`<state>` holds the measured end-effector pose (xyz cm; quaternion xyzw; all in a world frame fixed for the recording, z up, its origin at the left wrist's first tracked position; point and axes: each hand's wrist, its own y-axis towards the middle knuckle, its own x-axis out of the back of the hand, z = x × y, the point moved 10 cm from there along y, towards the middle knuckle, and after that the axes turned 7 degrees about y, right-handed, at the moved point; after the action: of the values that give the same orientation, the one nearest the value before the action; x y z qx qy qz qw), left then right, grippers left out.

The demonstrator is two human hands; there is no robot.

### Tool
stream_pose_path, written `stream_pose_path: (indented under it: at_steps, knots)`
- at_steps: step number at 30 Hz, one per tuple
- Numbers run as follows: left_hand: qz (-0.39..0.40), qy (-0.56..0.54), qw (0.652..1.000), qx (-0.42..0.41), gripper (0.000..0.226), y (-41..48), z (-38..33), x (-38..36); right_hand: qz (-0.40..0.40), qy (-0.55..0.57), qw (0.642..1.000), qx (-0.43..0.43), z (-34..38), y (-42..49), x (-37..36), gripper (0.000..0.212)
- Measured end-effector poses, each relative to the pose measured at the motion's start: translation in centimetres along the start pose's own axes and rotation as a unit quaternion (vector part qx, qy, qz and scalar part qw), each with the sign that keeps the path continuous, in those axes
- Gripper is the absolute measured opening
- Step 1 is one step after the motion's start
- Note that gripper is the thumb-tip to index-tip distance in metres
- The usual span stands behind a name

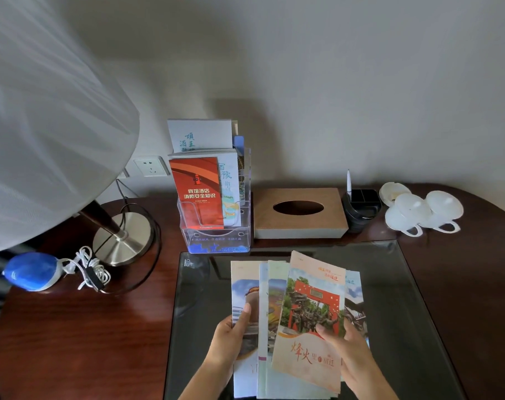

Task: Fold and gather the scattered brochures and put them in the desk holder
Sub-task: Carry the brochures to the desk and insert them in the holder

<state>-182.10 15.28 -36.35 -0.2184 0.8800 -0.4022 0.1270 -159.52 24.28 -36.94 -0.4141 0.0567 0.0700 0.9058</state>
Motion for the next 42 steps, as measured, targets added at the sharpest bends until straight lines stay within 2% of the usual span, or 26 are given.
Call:
stream_pose_path:
  at_steps: [5,9,15,18,21,25,28,31,35,36,38,40,42]
  knots:
    - [-0.014,0.005,1.0,0.005,0.039,0.5,0.4,0.3,-0.029,0.008,0.999,-0.01,0.7,-0.3,1.7,0.032]
    - [0.014,0.046,0.999,-0.012,0.032,0.2,0.3,-1.3,-0.018,-0.016,1.0,0.0,0.4,-0.4,1.2,0.032]
    - [0.059,0.162,0.981,-0.094,0.037,0.3,-0.6,-5.6,-0.011,-0.119,0.991,0.066,0.2,-0.5,-0.6,0.056]
    - [0.013,0.209,0.972,-0.109,0.031,0.9,-0.3,-7.9,-0.028,-0.17,0.98,0.102,1.8,-0.2,0.6,0.056]
    - [-0.052,0.316,0.937,-0.136,0.032,1.1,-1.1,-11.1,-0.081,-0.231,0.963,0.112,3.6,0.7,3.1,0.045]
    - [-0.049,0.275,0.958,-0.066,0.047,1.8,0.7,-14.8,-0.162,-0.314,0.93,0.1,4.6,2.1,5.9,0.046]
    - [-0.042,0.271,0.961,-0.043,0.049,2.0,1.6,-16.2,-0.213,-0.352,0.909,0.072,5.0,2.7,7.5,0.056]
    - [-0.036,0.266,0.963,-0.035,0.048,2.4,1.8,-16.4,-0.226,-0.353,0.907,0.045,5.0,3.2,8.0,0.064]
    - [-0.04,0.201,0.978,-0.024,0.064,3.8,1.6,-15.2,-0.234,-0.364,0.901,0.033,4.6,3.6,8.6,0.069]
    - [-0.041,0.182,0.982,-0.02,0.062,4.1,1.4,-14.9,-0.234,-0.357,0.904,0.024,4.3,3.7,8.8,0.073]
    - [-0.037,0.177,0.983,-0.02,0.044,4.6,0.9,-14.6,-0.23,-0.354,0.906,0.009,3.9,3.9,9.1,0.077]
    - [-0.031,0.209,0.977,-0.029,0.024,4.7,0.2,-14.7,-0.222,-0.382,0.897,-0.001,3.9,4.2,9.0,0.068]
    - [-0.041,0.249,0.967,-0.034,0.028,4.7,0.0,-14.6,-0.211,-0.401,0.891,-0.004,4.0,4.1,8.5,0.059]
